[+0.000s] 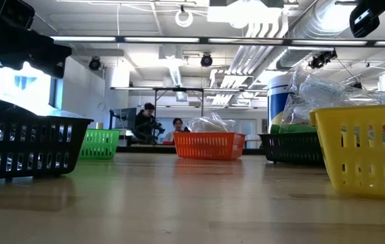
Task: Pick & Place Travel size toiletries
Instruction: Return to Home Position
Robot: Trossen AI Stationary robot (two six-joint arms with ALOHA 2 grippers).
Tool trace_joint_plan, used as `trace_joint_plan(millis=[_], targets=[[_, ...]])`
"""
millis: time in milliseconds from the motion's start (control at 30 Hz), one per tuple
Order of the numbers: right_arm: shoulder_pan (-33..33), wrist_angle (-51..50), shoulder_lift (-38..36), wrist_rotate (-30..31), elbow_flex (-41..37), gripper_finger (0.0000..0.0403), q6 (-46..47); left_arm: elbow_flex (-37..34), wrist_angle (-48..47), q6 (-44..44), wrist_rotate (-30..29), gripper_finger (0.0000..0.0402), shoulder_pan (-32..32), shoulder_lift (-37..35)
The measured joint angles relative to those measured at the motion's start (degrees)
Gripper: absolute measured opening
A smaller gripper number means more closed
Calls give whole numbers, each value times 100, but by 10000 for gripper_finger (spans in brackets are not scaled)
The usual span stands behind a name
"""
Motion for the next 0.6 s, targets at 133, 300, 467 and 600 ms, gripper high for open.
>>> trace_joint_plan(millis=[133, 300, 467, 600], targets=[[0, -290, -183, -1, 0, 3, 255, 4, 0, 0, -2, 159, 0, 0], [2, -216, -185, -236, -2, 3, 354, 6, 4, 0, -4, 159, 0, 0], [2, 205, -188, -357, -324, 3, 471, 8, 4, 0, -11, 159, 0, 2], [2, 714, -191, -451, -870, 3, 382, 9, 4, 0, -20, 159, 0, 2]])
